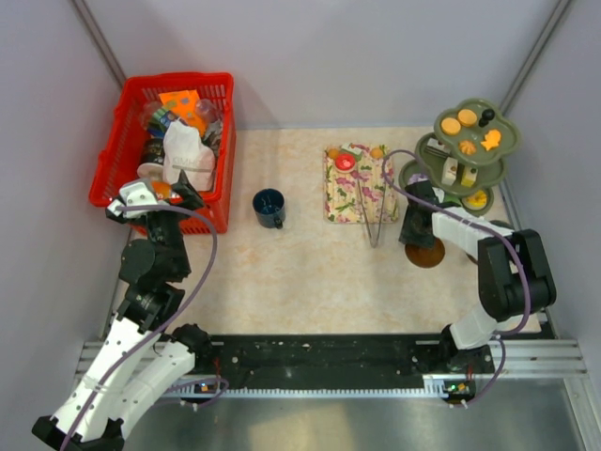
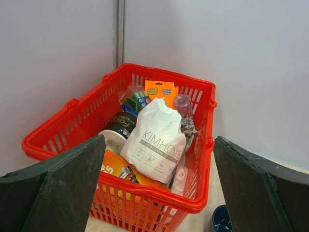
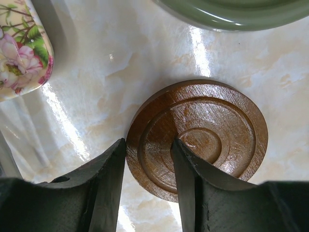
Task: Serve the afternoon tea
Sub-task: Move the coaster to the center of the board, then pick up the cup at the center of the board.
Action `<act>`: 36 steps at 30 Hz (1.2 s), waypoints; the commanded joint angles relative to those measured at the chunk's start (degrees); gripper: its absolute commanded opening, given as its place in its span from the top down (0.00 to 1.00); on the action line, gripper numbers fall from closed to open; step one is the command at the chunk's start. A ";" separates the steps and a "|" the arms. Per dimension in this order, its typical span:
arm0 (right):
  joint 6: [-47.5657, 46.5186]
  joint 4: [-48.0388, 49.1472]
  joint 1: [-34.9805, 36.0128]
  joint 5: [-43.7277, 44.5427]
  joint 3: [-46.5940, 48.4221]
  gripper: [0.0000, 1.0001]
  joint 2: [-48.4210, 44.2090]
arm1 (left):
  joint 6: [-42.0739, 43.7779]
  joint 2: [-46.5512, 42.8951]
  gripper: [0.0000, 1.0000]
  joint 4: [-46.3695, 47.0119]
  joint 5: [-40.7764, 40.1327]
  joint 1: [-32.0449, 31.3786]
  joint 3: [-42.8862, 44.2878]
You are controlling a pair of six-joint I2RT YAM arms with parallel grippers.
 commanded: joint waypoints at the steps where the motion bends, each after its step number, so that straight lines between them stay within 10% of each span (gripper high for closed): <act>1: -0.72 1.02 -1.17 0.62 1.03 0.55 -2.11 | 0.92 -0.21 0.01 2.73 -0.51 -0.02 -0.48; 18: -3.35 -6.38 20.34 4.66 7.96 0.34 -16.89 | 0.48 -0.12 0.01 2.82 -0.33 0.06 -0.57; 36: -13.37 21.31 40.83 2.55 20.00 0.28 5.94 | -0.04 -1.09 0.02 3.26 -0.07 0.15 -0.92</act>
